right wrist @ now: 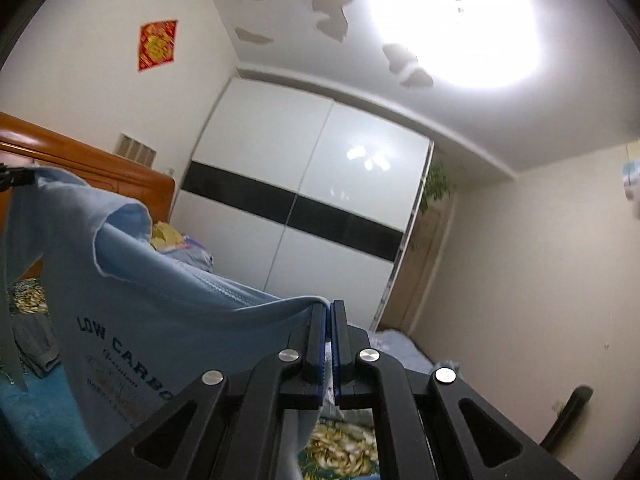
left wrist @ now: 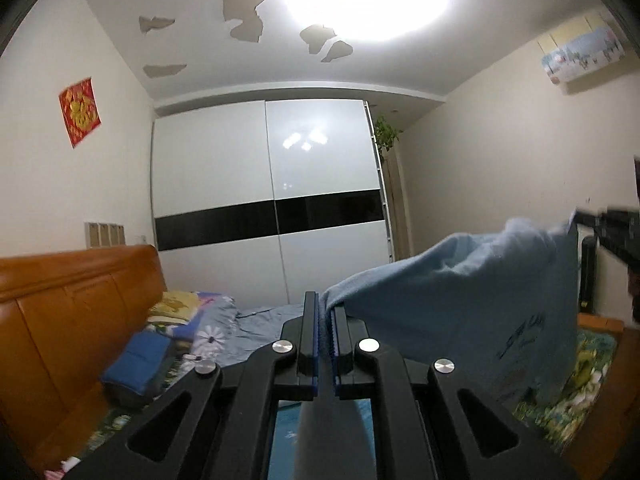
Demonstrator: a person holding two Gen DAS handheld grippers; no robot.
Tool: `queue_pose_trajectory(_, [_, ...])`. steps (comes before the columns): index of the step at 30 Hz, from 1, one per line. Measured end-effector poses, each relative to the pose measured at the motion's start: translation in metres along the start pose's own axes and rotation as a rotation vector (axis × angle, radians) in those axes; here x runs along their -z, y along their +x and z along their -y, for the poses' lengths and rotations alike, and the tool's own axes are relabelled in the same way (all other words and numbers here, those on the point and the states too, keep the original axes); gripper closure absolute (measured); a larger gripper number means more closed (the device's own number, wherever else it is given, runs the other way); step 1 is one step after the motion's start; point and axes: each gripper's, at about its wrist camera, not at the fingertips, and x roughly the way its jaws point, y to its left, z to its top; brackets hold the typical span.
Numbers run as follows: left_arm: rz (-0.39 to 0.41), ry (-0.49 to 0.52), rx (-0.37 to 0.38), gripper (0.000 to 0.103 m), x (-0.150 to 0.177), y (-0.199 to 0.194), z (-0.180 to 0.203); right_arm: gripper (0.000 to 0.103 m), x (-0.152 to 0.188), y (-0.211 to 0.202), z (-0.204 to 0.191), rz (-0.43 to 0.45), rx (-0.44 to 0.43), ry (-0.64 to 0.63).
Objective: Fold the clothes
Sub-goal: 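Grasp the shirt with the left gripper while the right gripper holds it up, then lay the shirt flat on the sheet with both grippers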
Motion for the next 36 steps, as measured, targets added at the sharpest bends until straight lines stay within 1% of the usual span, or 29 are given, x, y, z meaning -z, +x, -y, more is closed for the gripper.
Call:
queue_pose_trajectory(2, [-0.008,0.020,-0.005,0.096,0.003,-0.009,-0.002,0.100,-0.012,-0.010,-0.006,0.023,0.004,-0.019])
queue_pose_trajectory(4, [-0.032,0.033,-0.013,0.096,0.009,-0.008,-0.004,0.100,-0.019,-0.009,-0.011,0.027,0.007,-0.029])
queue_pose_trajectory(7, [-0.104,0.006,-0.009,0.096,0.029,0.014,-0.010,0.100,-0.020,0.009,-0.024,-0.001,-0.005,-0.046])
queue_pose_trajectory(8, [-0.144,-0.010,-0.003,0.096,0.042,0.032,-0.013,0.100,-0.018,0.018,-0.029,-0.019,-0.011,-0.053])
queue_pose_trajectory(9, [-0.185,-0.025,0.002,0.096,0.055,0.050,-0.016,0.100,-0.011,0.036,-0.038,-0.056,-0.022,-0.062])
queue_pose_trajectory(11, [-0.266,-0.040,0.003,0.096,0.083,0.081,-0.018,0.100,0.016,0.078,-0.054,-0.147,-0.043,-0.083])
queue_pose_trajectory(14, [-0.415,-0.058,-0.005,0.096,0.143,0.143,-0.019,0.100,0.058,0.143,-0.079,-0.286,-0.077,-0.109])
queue_pose_trajectory(16, [-0.523,-0.052,-0.038,0.096,0.192,0.189,-0.018,0.100,0.101,0.200,-0.097,-0.397,-0.111,-0.100])
queue_pose_trajectory(18, [-0.608,-0.045,-0.071,0.096,0.235,0.228,-0.015,0.100,0.143,0.251,-0.114,-0.488,-0.132,-0.097])
queue_pose_trajectory(19, [-0.639,-0.043,-0.083,0.096,0.251,0.238,-0.012,0.100,0.163,0.276,-0.121,-0.528,-0.139,-0.097])
queue_pose_trajectory(22, [-0.738,-0.040,-0.134,0.096,0.304,0.294,-0.014,0.100,0.223,0.340,-0.133,-0.630,-0.159,-0.091])
queue_pose_trajectory(24, [-0.777,-0.052,-0.158,0.097,0.326,0.317,-0.017,0.100,0.257,0.374,-0.143,-0.686,-0.167,-0.097])
queue_pose_trajectory(26, [-0.820,-0.081,-0.183,0.098,0.348,0.343,-0.024,0.100,0.281,0.402,-0.153,-0.718,-0.169,-0.111])
queue_pose_trajectory(27, [-0.830,-0.071,-0.228,0.099,0.355,0.355,-0.029,0.100,0.291,0.415,-0.161,-0.730,-0.167,-0.120])
queue_pose_trajectory(29, [-0.823,-0.047,-0.303,0.099,0.364,0.373,-0.041,0.100,0.310,0.440,-0.175,-0.754,-0.165,-0.134])
queue_pose_trajectory(30, [-0.834,-0.095,-0.306,0.099,0.370,0.380,-0.051,0.100,0.312,0.450,-0.181,-0.763,-0.170,-0.129])
queue_pose_trajectory(32, [-0.857,-0.198,-0.305,0.099,0.384,0.396,-0.071,0.100,0.319,0.472,-0.190,-0.781,-0.189,-0.117])
queue_pose_trajectory(34, [-0.862,-0.278,-0.267,0.099,0.398,0.402,-0.082,0.100,0.327,0.486,-0.198,-0.802,-0.195,-0.132])
queue_pose_trajectory(36, [-0.879,-0.366,-0.149,0.099,0.411,0.404,-0.081,0.100,0.337,0.495,-0.201,-0.824,-0.194,-0.148])
